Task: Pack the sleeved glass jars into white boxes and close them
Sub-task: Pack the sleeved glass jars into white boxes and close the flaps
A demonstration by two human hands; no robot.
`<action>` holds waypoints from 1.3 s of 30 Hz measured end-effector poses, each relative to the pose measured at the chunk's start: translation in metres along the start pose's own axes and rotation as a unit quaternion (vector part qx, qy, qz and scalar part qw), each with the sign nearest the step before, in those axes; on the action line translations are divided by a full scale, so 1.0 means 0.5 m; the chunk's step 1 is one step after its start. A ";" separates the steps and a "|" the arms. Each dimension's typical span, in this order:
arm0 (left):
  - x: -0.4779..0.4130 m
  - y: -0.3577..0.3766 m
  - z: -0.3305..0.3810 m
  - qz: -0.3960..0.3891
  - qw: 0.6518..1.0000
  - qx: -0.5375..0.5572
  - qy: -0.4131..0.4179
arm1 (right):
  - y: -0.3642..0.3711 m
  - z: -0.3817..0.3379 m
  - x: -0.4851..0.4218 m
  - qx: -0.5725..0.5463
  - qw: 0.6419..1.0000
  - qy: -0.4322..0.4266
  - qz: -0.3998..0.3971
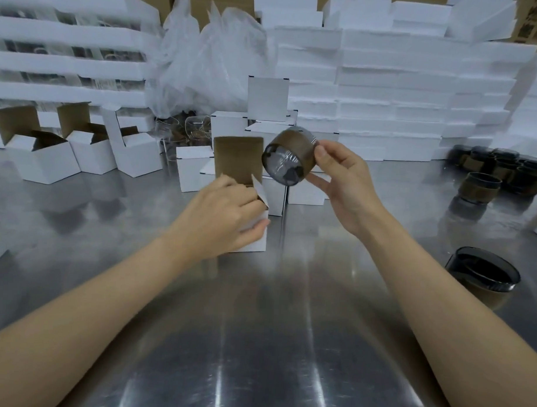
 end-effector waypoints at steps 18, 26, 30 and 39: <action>0.076 0.044 -0.129 0.082 0.804 0.363 -0.464 | 0.109 -0.042 0.049 0.154 0.981 -0.118 -0.025; 0.084 0.045 -0.133 0.116 0.770 0.386 -0.495 | 0.124 -0.054 0.055 0.270 0.948 -0.158 -0.066; 0.085 0.042 -0.133 0.121 0.768 0.392 -0.492 | 0.130 -0.083 0.054 0.337 0.908 -0.234 -0.087; 0.085 0.038 -0.130 0.125 0.772 0.378 -0.496 | 0.137 -0.033 0.052 0.417 0.865 -0.199 -0.197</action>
Point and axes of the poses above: each hand's wrist, its own x-axis away from the middle knuckle, its own y-axis out of the palm, z = x × y, the point moved 8 cm from there along -x, towards the middle knuckle, and after that the axes turned 8 degrees about -y, right-handed, at the moved point
